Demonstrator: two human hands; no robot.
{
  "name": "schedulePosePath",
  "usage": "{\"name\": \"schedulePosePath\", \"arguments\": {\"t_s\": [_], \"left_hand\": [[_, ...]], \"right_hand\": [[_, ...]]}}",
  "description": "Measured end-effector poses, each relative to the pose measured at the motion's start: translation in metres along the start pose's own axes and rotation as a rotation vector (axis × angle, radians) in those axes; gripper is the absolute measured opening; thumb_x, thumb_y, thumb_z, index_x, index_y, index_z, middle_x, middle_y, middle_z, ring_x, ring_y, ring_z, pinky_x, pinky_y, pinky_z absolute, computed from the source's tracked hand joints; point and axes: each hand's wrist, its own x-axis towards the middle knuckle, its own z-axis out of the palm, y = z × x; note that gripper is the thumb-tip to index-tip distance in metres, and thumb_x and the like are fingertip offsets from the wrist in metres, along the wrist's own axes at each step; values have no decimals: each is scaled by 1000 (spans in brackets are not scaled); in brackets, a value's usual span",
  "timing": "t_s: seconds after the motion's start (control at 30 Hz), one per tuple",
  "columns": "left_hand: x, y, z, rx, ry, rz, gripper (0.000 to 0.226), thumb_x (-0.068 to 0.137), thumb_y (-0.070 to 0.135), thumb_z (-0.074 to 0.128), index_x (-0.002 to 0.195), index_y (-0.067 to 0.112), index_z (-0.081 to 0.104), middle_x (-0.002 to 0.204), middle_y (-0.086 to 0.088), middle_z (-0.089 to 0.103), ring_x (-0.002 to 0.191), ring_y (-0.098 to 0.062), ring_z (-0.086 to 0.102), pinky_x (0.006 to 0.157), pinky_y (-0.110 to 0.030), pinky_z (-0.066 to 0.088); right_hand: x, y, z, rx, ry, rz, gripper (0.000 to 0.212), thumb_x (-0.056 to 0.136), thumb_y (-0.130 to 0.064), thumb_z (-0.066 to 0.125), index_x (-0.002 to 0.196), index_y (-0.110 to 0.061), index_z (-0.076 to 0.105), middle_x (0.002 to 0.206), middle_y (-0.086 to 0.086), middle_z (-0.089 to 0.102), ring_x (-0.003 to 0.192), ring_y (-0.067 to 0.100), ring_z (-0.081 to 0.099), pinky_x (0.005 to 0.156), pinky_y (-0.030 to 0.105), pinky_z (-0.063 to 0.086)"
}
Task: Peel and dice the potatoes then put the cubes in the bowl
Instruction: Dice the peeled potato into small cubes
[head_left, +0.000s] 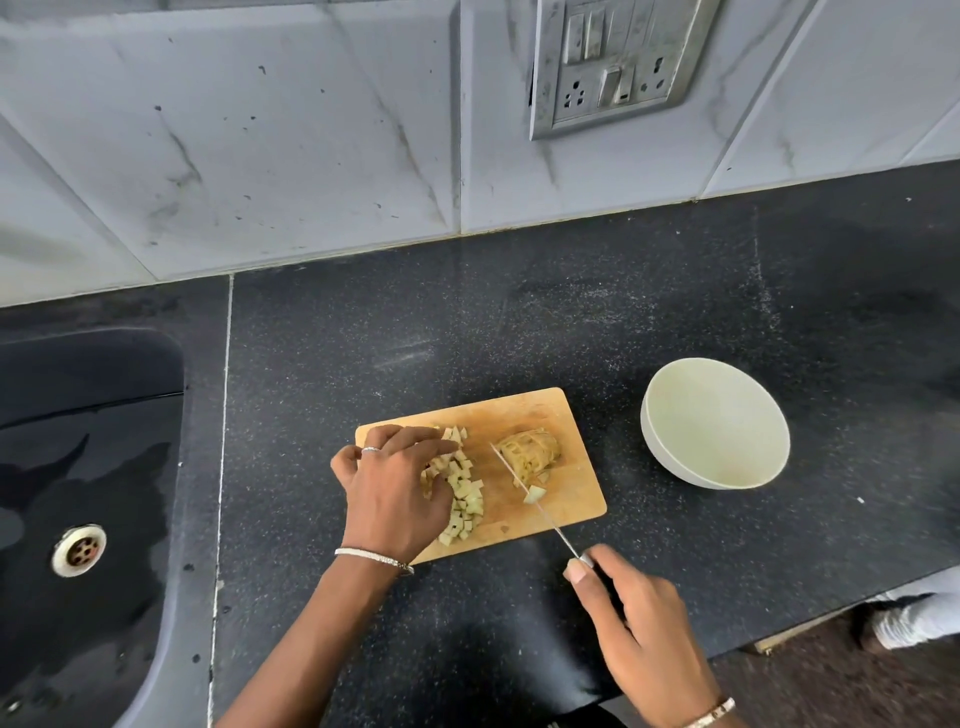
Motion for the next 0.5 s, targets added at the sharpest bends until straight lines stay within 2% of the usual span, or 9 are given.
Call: {"name": "schedulePosePath", "arguments": {"t_s": [0.07, 0.13, 0.27, 0.5], "left_hand": [[0, 6, -1, -20, 28, -23, 28, 70, 39, 56, 93, 40, 72, 111, 22, 64, 112, -12, 48, 92, -46, 28], [1, 13, 0, -37, 61, 0, 31, 72, 48, 56, 99, 39, 70, 110, 20, 65, 112, -13, 50, 94, -45, 28], [10, 34, 9, -66, -23, 141, 45, 73, 58, 63, 113, 38, 59, 110, 15, 65, 111, -14, 53, 93, -38, 27], [17, 47, 36, 63, -123, 117, 44, 73, 64, 63, 106, 39, 49, 107, 14, 64, 113, -14, 51, 99, -43, 22]], "right_hand": [[1, 1, -2, 3, 37, 21, 33, 97, -52, 39, 85, -27, 55, 55, -6, 49, 47, 14, 48, 47, 29, 32], [2, 2, -4, 3, 74, 49, 31, 98, -49, 40, 85, -27, 58, 53, -9, 49, 45, 13, 48, 47, 26, 31], [2, 2, -9, 26, 112, 110, 28, 98, -46, 42, 86, -28, 60, 51, -13, 50, 46, 11, 49, 48, 22, 32], [-2, 3, -9, 53, 145, 136, 32, 96, -48, 40, 88, -27, 63, 53, -17, 52, 46, 10, 49, 49, 22, 32]]}}
